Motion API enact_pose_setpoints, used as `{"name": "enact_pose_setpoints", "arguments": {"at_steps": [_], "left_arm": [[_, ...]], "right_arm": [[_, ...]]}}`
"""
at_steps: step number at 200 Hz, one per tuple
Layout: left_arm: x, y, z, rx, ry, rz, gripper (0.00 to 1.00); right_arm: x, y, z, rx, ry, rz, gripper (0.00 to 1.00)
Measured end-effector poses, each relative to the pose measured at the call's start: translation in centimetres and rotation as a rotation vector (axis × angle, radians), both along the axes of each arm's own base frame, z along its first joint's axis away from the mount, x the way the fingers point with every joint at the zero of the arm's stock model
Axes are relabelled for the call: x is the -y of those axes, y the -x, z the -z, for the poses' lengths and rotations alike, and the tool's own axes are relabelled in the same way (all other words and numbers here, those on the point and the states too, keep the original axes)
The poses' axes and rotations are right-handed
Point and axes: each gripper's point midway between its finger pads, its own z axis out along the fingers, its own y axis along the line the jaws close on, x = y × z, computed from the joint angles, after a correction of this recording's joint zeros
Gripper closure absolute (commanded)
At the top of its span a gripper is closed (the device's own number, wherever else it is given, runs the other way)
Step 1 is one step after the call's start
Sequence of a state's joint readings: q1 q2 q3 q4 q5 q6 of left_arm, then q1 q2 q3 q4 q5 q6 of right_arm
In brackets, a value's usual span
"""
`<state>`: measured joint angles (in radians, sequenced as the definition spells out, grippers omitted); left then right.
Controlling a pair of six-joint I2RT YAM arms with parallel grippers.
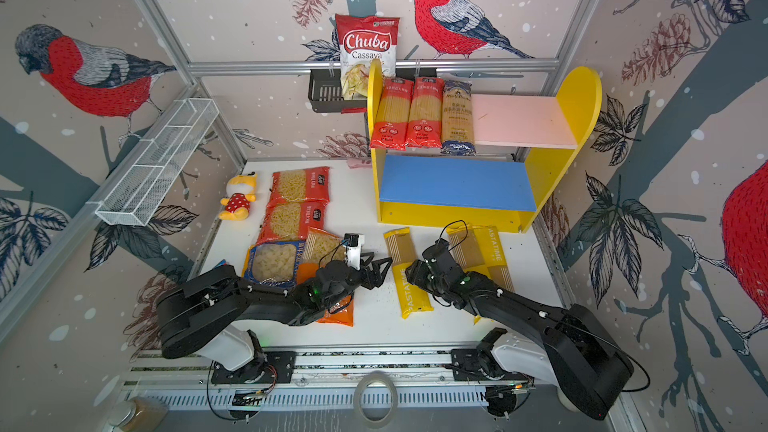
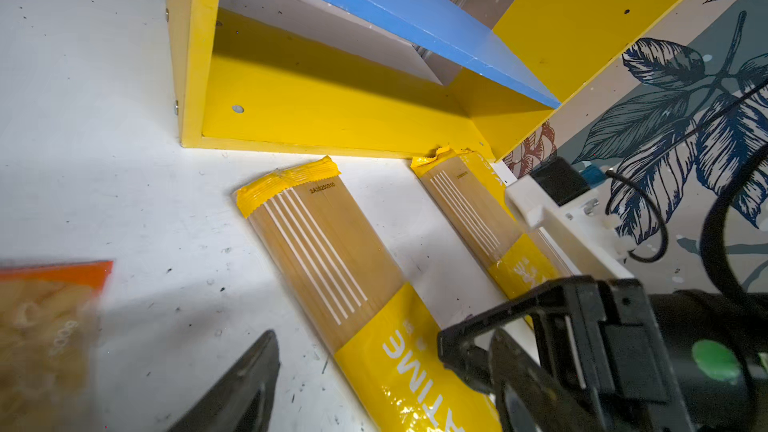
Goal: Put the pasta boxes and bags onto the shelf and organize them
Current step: 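Grasp the nearer yellow PASTATIME pack with the right gripper and drag it closer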
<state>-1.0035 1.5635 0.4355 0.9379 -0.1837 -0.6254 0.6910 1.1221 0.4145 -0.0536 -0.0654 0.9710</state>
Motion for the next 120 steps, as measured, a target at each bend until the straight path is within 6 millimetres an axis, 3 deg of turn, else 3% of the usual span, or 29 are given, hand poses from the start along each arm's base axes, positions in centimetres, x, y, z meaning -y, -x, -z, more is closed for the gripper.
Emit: {"name": "enact_pose_setpoints", "arguments": {"at_steps": [39,66,80,120], "left_arm": [[-0.2,0.1,0.1,-0.003,0.000,-0.003,0.22],[-0.4,0.2,1.0,-0.038,0.000,-0.009,0.22],[-0.5,0.3,1.6,-0.062,0.004,-0.016,0.22],[-0.6,0.4,2.5,-0.106,0.013,-0.030,0.23]], "right_arm": [[4.7,-2.2,-0.1,0.020,0.007,0.131,0.35],[6.7,-2.0,1.3,0.000,0.045,0.154,0.35],[6.6,-1.2,2.4,-0.026,0.057,0.135,0.35],[2.7,-0.4,2.5,0.014,0.008,0.031,0.36]]}}
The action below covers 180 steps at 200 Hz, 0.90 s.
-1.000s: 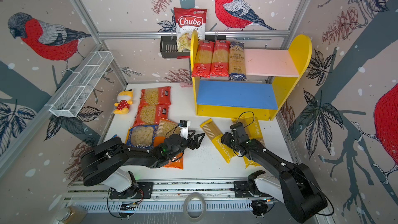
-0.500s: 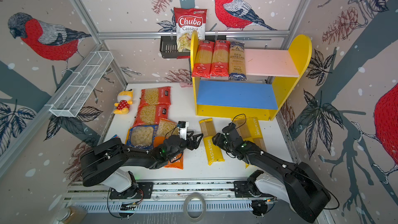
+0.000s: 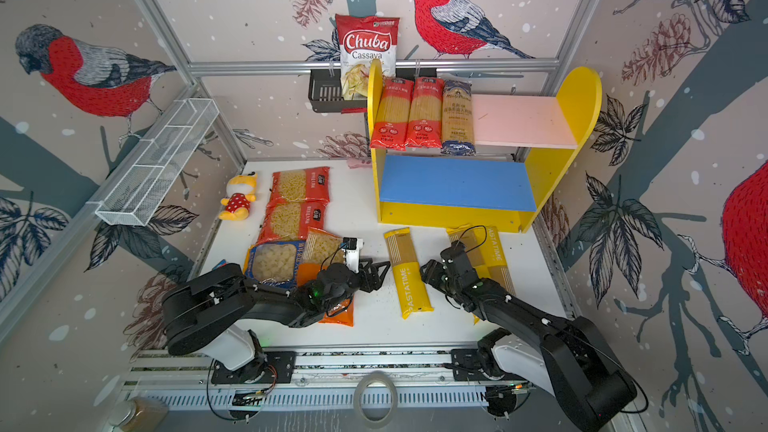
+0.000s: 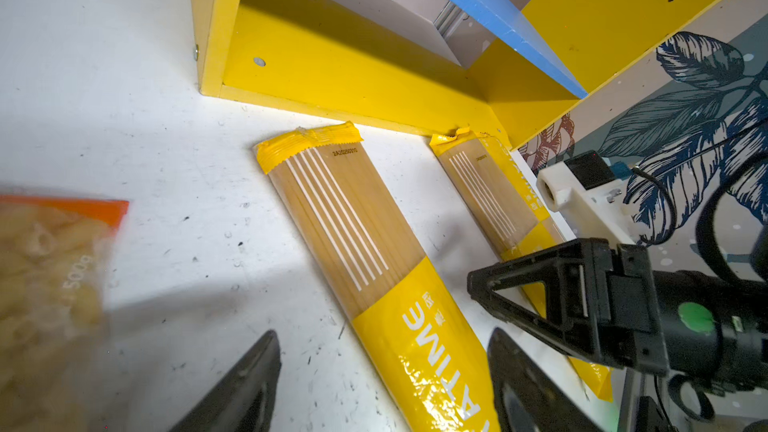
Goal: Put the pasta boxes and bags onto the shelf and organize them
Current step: 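Grasp the nearer yellow PASTATIME pack with the right gripper and drag it closer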
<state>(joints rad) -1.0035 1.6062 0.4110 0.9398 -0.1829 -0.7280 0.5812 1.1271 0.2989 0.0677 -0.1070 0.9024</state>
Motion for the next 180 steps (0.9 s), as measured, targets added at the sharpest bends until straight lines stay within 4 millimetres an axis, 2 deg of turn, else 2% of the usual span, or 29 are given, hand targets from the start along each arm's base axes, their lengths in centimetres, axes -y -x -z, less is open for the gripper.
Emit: {"name": "enact_pose_setpoints", "arguments": {"at_steps": [24,48,68,100,122,138,159,180], "left_arm": [[-0.1,0.0,0.6,-0.011,-0.004,-0.003,0.24],[-0.1,0.1,1.0,-0.027,-0.004,-0.010,0.25],[0.0,0.0,1.2,-0.030,-0.008,-0.009,0.26],[0.6,-0.2,1.3,-0.037,-0.013,-0.001,0.26],[0.9,-0.2,1.1,-0.041,-0.009,0.012,0.25],[1.0,-0.2,0.7,-0.036,-0.002,0.012,0.25],[1.2,-0.3,0.4,-0.033,0.000,0.012,0.25],[1.3,-0.4,0.0,-0.025,0.003,0.014,0.25]], "right_arm": [[-2.9,0.6,-0.4,-0.002,-0.036,-0.061,0.36],[-3.7,1.1,-0.7,-0.029,-0.064,-0.077,0.35],[-2.7,0.2,-1.2,-0.030,-0.090,-0.042,0.34],[0.5,-2.1,-1.0,-0.020,-0.058,0.023,0.34],[0.9,-2.4,-0.4,-0.018,-0.013,-0.013,0.36],[0.2,-2.7,-0.2,0.005,-0.012,-0.051,0.37],[-2.0,-2.7,-0.1,0.047,-0.021,-0.125,0.41],[-4.0,-2.2,0.0,0.065,-0.037,-0.172,0.53]]}}
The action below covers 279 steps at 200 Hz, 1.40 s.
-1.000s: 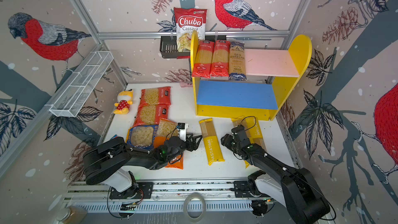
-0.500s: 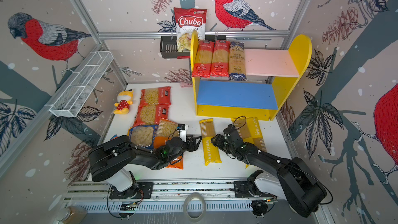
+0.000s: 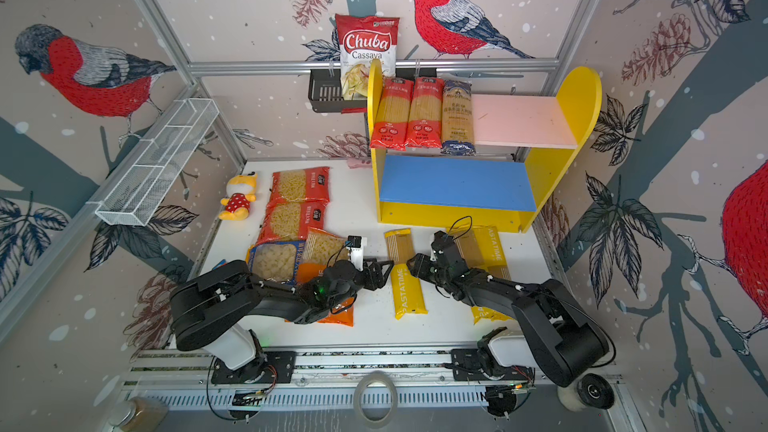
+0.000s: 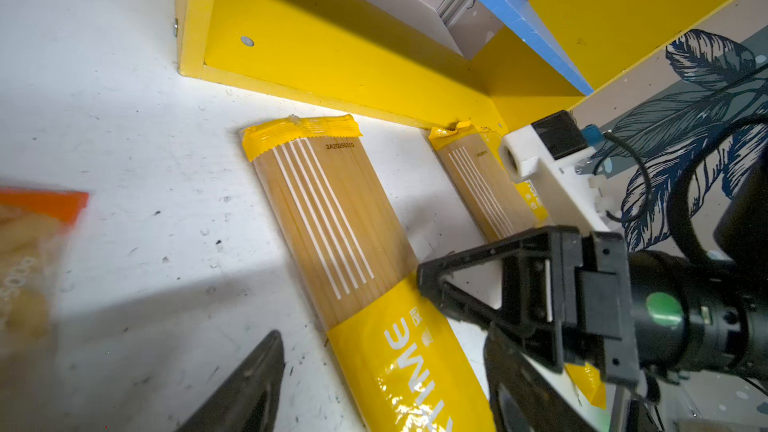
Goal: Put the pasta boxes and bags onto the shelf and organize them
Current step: 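Grasp the nearer yellow PASTATIME pack with the right gripper and drag it closer, then lift the PASTATIME pack upright with the right gripper while the left gripper grasps it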
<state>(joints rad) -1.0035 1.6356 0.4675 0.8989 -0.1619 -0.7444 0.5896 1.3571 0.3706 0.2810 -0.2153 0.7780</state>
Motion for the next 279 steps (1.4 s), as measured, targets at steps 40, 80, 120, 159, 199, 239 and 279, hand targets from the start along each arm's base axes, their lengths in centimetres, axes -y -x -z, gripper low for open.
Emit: {"name": "enact_pose_setpoints", "arguments": {"at_steps": [40,80,120,159,199,239,279], "left_arm": [[-0.2,0.0,-0.5,0.012,-0.007,0.001,0.25],[-0.8,0.0,-1.5,0.048,-0.010,-0.008,0.24],[-2.3,-0.9,-5.3,0.129,0.031,-0.035,0.22],[-5.0,-2.2,-9.0,0.194,0.028,-0.085,0.19],[-7.8,-2.2,-12.4,0.266,0.066,-0.134,0.10],[-8.3,-1.8,-13.6,0.287,0.103,-0.121,0.08],[-7.3,-1.2,-12.9,0.245,0.155,-0.058,0.09]], "right_arm": [[-0.7,0.4,0.2,-0.014,-0.043,0.018,0.78],[-1.4,0.6,-1.1,0.004,-0.082,-0.004,0.91],[-2.6,1.1,-3.3,0.062,-0.119,-0.048,0.96],[-3.4,2.2,-5.6,0.167,-0.138,-0.112,1.00],[-3.2,2.2,-8.7,0.320,-0.172,-0.122,1.00],[-3.2,2.2,-11.2,0.433,-0.207,-0.135,1.00],[-3.6,2.6,-12.1,0.471,-0.221,-0.161,1.00]]}}
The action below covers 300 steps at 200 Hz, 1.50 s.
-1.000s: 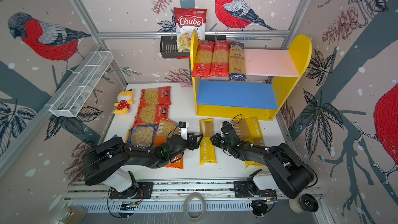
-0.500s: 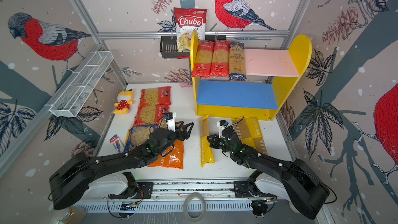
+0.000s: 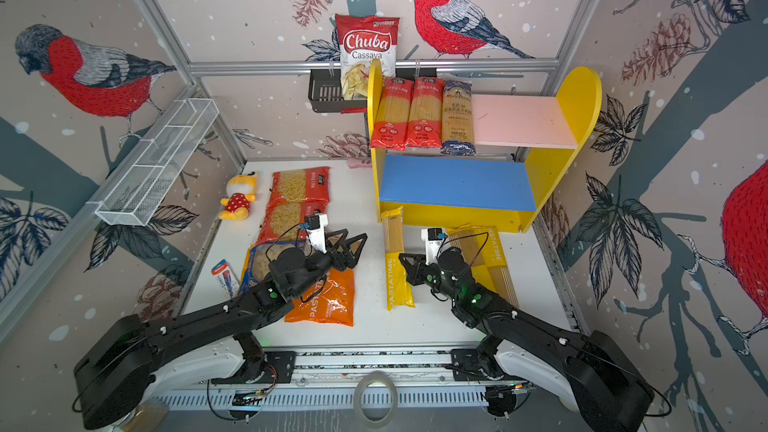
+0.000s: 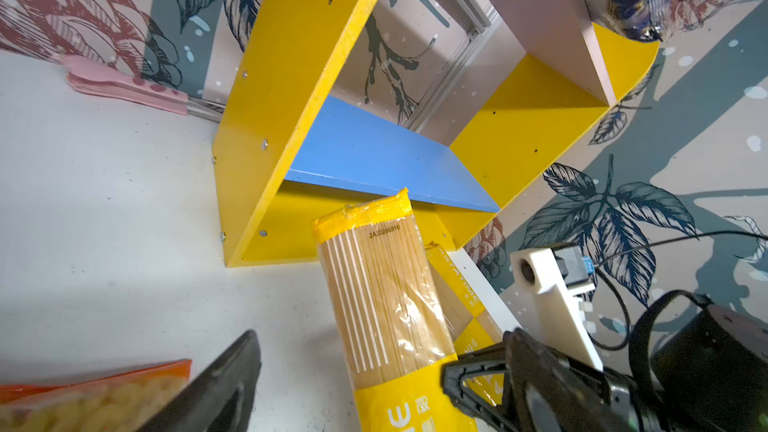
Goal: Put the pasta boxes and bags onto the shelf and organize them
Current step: 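Lift the PASTATIME pack upright with the right gripper while the left gripper grasps it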
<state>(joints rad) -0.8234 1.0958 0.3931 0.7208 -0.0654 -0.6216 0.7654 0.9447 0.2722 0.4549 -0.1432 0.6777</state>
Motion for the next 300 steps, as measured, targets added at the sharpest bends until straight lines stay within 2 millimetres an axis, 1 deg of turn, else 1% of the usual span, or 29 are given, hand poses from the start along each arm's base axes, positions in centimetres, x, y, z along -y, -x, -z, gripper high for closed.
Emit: {"name": "enact_pose_setpoints", "arguments": {"at_steps": [20,50,69,80,91,105,125,139,158,176,197,217,238,268,285,300], "left_arm": [[0.1,-0.2,0.9,-0.043,0.014,0.018,0.09],[0.1,-0.1,0.1,-0.045,0.059,0.043,0.10],[0.1,0.0,-0.5,-0.035,0.090,0.054,0.09],[0.0,0.1,-0.4,-0.030,0.098,0.062,0.09],[0.1,0.0,0.2,-0.047,0.104,0.080,0.11],[-0.5,-0.8,0.6,-0.072,0.119,0.075,0.13],[-1.1,-1.5,0.3,-0.087,0.156,0.089,0.13],[-0.8,-1.2,-0.1,-0.081,0.164,0.124,0.12],[0.0,-0.6,-0.4,-0.075,0.175,0.188,0.12],[0.5,-0.6,-0.6,-0.075,0.179,0.217,0.12],[1.1,-0.5,-1.1,-0.064,0.184,0.255,0.13],[1.9,-0.2,-2.1,-0.034,0.201,0.313,0.17],[2.6,0.3,-3.4,-0.001,0.221,0.372,0.20],[3.1,0.8,-3.9,0.024,0.228,0.422,0.23],[3.2,1.0,-4.3,0.036,0.242,0.438,0.27],[3.3,1.2,-4.8,0.036,0.261,0.460,0.34]], "right_arm": [[-0.5,0.5,-0.7,0.023,-0.016,-0.024,1.00],[-1.4,0.9,-2.1,0.062,-0.039,-0.063,1.00],[-2.1,0.7,-3.2,0.077,-0.051,-0.073,1.00],[-2.4,0.6,-3.9,0.089,-0.060,-0.078,1.00],[-2.6,0.5,-4.7,0.106,-0.073,-0.083,1.00],[-2.7,0.5,-5.4,0.133,-0.083,-0.089,1.00],[-3.1,0.6,-6.0,0.143,-0.093,-0.102,1.00],[-3.5,0.7,-6.7,0.153,-0.104,-0.117,1.00],[-4.1,0.9,-8.5,0.183,-0.131,-0.141,1.00],[-4.5,1.4,-10.2,0.215,-0.162,-0.175,1.00],[-5.0,2.0,-11.5,0.244,-0.185,-0.214,1.00],[-5.2,2.3,-12.1,0.256,-0.195,-0.232,1.00],[-5.4,2.5,-12.2,0.259,-0.197,-0.246,1.00],[-5.6,3.1,-11.9,0.251,-0.196,-0.279,1.00],[-5.6,3.4,-11.8,0.250,-0.199,-0.296,1.00],[-5.7,3.5,-11.9,0.251,-0.201,-0.305,1.00]]}}
